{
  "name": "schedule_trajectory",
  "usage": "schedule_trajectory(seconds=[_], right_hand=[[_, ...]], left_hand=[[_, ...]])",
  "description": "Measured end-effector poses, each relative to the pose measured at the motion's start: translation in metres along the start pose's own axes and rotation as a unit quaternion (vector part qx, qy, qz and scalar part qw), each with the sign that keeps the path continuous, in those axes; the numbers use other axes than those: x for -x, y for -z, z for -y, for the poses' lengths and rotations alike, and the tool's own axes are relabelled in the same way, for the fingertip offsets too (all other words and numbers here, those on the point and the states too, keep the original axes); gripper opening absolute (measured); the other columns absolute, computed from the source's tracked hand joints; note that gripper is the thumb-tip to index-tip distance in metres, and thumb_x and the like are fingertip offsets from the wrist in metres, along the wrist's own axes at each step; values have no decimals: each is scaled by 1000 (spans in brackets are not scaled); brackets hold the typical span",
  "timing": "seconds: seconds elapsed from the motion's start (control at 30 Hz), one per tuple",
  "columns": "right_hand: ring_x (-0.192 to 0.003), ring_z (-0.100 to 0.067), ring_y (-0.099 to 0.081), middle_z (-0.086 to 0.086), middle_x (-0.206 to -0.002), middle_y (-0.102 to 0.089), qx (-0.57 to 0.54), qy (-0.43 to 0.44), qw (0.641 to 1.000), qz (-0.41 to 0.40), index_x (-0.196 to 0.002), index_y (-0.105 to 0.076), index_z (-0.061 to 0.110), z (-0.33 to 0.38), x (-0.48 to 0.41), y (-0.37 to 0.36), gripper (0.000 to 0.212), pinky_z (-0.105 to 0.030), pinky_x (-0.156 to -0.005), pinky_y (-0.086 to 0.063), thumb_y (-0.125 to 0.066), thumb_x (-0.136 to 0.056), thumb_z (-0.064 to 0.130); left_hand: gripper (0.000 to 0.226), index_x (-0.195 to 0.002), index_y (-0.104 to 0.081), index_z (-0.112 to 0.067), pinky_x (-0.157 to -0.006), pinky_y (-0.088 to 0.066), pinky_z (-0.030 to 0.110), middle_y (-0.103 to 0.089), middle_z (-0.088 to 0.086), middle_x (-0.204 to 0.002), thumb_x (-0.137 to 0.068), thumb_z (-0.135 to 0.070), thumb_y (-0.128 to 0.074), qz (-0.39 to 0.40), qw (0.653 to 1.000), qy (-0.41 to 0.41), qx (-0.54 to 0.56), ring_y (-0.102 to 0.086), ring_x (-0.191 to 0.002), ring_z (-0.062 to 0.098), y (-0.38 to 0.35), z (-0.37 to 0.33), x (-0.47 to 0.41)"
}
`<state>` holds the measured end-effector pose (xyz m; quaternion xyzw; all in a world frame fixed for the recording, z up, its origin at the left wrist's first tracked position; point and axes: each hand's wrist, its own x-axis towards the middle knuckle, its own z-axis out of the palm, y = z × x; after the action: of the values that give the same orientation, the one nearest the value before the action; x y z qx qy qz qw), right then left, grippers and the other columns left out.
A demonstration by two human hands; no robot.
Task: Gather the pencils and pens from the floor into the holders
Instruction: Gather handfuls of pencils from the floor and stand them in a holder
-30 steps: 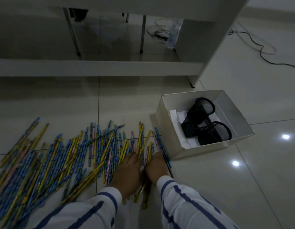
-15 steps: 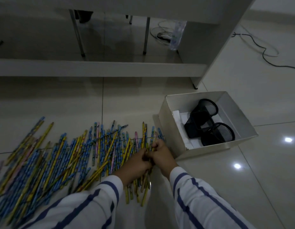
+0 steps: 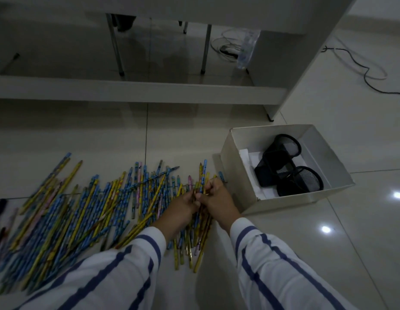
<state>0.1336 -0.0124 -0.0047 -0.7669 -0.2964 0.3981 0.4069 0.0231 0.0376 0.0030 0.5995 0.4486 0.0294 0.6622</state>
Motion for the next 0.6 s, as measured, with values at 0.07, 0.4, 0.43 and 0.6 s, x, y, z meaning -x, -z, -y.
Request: schedule_trajectory(seconds=[0.07,0.4,0.43,0.6], right_hand=[[-60,-10,-34,2,-69,-35,18,7,1000,-3,-73,-33,22,0,1,-2,36,-18,-54,-33,-62,-86,6],[-91,-26,-61,-17,-95,-61,-77,-60,995,-13,-127,-48,10,18,4,2,40,-39,-88,-49,-62,-90,9],[-97,-34,-61,-25,-101,-61,-58,-70,996,-1,-120,-54,3,19,5,0,32,-45,-91,-49,-61,-90,9],[-78,-26,-61,-16,-84,-60,-50,-97,992,65,-78,-56,11,11,1,-10,13,-44,-77,-54,-63,-88,14]], left_hand=[[38,-135,-50,-21,-90,-47,32,-59,6,-129,-97,-17,-48,-14,1000,1,-16,-56,-101,15,2,0,1],[44,-139,-42,-4,-71,-50,17,-57,11,-132,-98,-15,-48,16,998,51,-22,-62,-92,10,2,1,8],[42,-138,-43,-4,-76,-50,22,-59,12,-129,-98,-14,-47,20,998,57,-9,-63,-89,11,2,1,8],[35,-134,-50,-8,-72,-53,26,-61,11,-125,-100,-13,-43,12,997,72,19,-62,-92,20,6,2,8]])
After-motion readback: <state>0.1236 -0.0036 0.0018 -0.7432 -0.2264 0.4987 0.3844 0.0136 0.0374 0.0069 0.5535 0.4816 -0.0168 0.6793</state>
